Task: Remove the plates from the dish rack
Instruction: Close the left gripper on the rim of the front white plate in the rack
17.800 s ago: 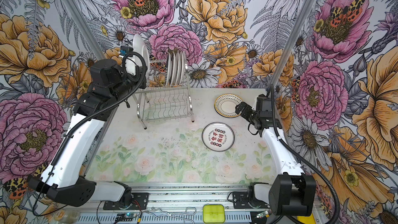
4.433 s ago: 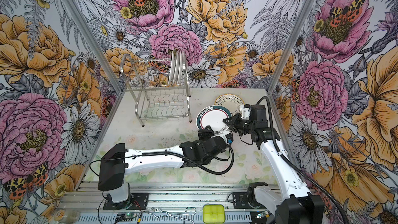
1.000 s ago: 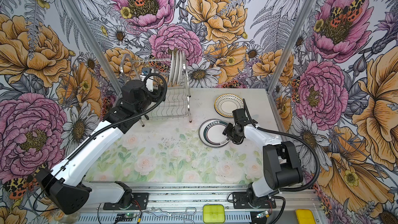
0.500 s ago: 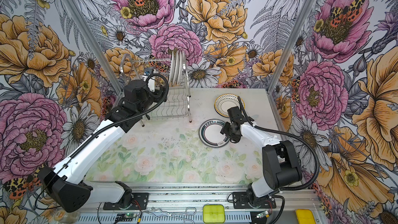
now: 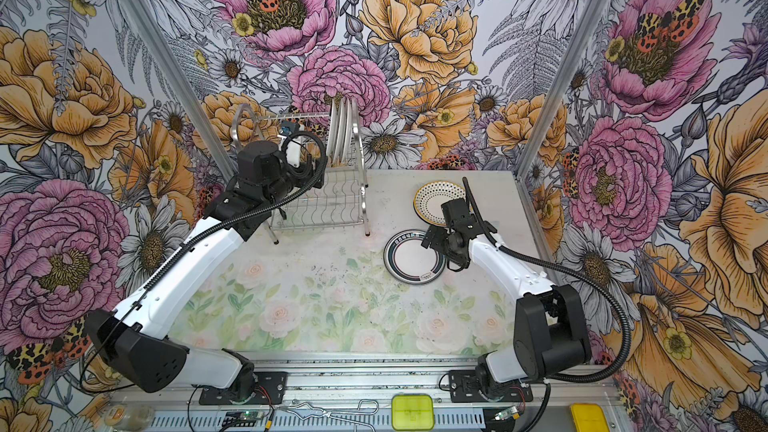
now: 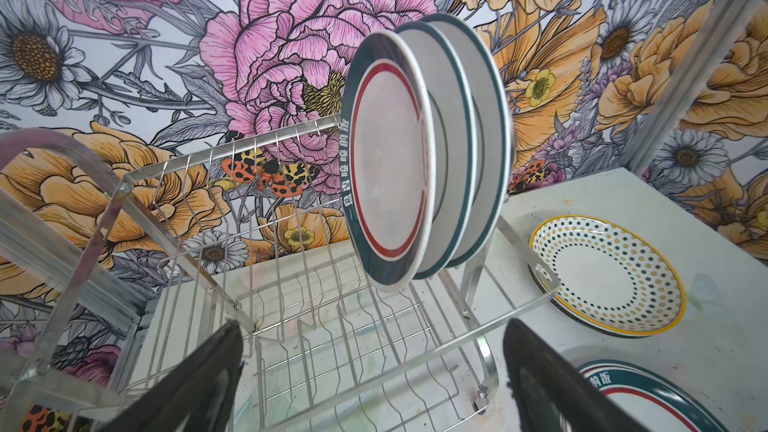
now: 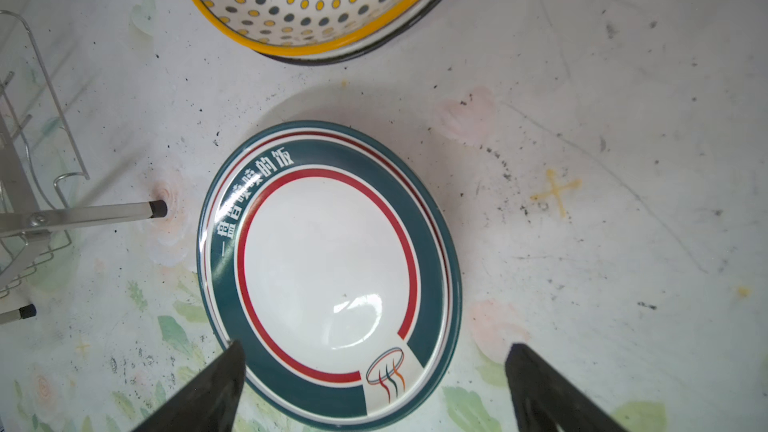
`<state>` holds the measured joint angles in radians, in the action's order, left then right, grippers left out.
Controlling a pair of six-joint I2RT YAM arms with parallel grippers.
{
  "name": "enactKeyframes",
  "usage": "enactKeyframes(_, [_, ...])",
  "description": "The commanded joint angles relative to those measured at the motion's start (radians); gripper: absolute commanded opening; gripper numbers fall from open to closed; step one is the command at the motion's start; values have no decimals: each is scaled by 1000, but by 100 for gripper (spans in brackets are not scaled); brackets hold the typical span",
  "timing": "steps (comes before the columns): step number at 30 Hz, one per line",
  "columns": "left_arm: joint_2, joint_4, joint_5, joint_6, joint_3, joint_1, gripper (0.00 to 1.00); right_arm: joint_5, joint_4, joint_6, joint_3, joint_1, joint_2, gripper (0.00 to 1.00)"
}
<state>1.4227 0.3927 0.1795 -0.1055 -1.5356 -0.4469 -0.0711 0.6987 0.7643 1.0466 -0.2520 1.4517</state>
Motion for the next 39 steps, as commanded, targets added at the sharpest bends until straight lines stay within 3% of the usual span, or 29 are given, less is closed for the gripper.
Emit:
enactKeyframes(1, [16,3,-136,-25,-42,21,99,20,-4,-23,43,1,-24,99])
enactKeyframes(10, [65,-7,-251,-29,-94,88,99,12,-5,-54,75,32,-49,99])
enactKeyframes(26, [206,2,-265,-43,-217,133,98,-2,-5,-68,37,98,-105,99])
enactKeyframes(32, [251,12,-247,-53,-246,132,91,-10,-7,-69,26,110,-124,99])
enactKeyframes(39, [300,23,-224,-74,-279,131,75,-18,-6,-74,26,117,-129,99])
